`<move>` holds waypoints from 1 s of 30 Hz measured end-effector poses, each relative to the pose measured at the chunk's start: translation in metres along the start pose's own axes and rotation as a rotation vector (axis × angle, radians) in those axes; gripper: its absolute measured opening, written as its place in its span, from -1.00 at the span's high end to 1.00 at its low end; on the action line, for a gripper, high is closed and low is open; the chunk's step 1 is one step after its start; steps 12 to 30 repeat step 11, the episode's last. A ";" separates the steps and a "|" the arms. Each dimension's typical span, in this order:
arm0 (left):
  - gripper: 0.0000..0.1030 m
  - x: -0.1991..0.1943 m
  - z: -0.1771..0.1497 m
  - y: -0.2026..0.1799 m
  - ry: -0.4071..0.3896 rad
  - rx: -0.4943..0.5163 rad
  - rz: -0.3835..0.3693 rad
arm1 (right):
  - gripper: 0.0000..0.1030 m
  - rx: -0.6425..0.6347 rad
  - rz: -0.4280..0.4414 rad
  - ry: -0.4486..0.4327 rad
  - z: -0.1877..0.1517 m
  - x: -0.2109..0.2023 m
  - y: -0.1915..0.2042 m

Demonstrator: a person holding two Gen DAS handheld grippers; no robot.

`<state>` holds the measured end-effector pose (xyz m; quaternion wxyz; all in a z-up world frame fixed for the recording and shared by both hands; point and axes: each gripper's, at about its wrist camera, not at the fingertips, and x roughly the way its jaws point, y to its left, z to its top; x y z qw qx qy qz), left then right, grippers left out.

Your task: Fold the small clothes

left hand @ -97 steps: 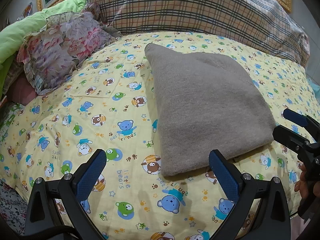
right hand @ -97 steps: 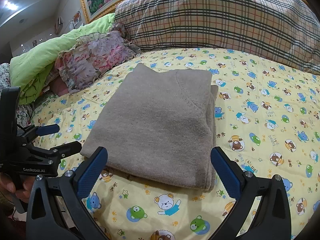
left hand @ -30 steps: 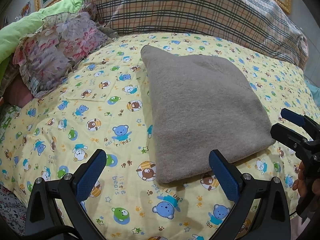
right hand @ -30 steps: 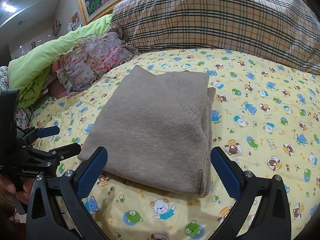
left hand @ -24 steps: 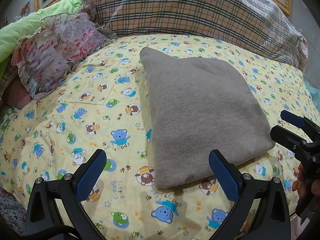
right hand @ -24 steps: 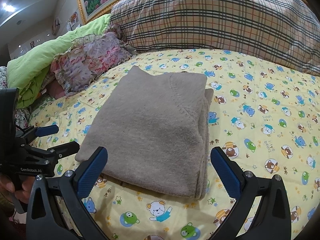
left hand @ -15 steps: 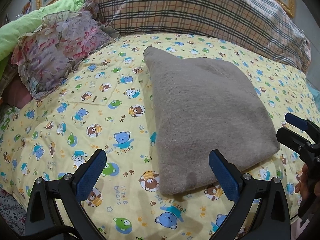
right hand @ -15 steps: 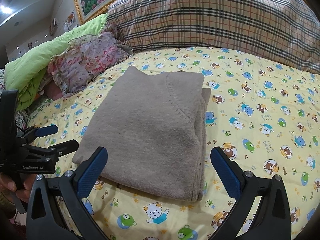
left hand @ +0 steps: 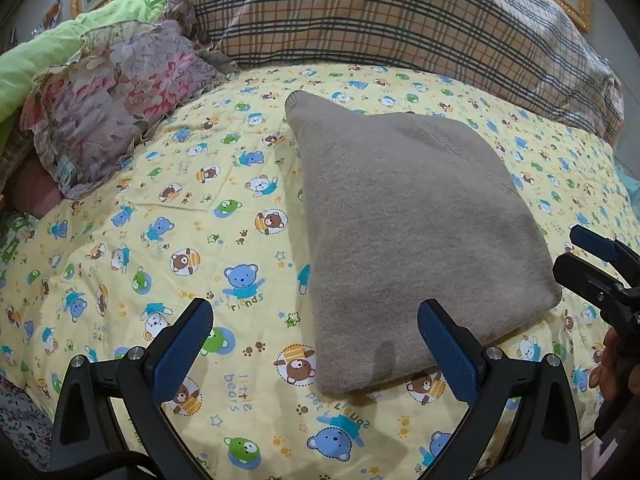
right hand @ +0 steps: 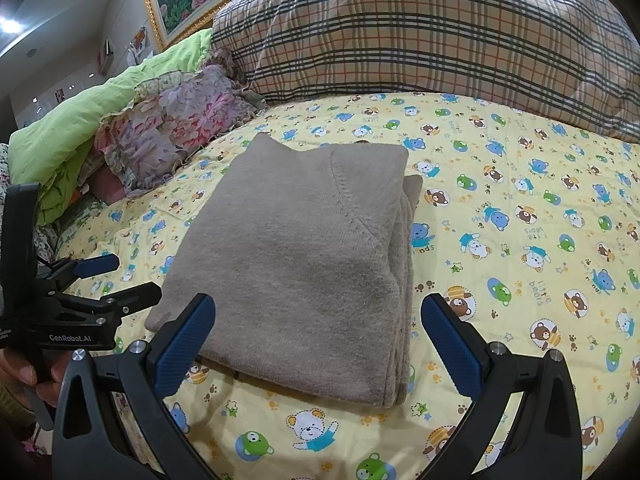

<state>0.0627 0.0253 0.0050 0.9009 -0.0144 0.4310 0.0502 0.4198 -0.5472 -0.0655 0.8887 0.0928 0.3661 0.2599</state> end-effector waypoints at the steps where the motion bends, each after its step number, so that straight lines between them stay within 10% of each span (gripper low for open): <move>1: -0.99 0.000 0.000 0.000 0.000 0.000 -0.001 | -0.99 -0.001 0.002 0.001 0.000 0.000 0.000; 30: -0.99 0.000 0.000 0.001 0.004 -0.006 0.003 | -0.99 -0.006 -0.001 0.003 -0.001 0.002 0.005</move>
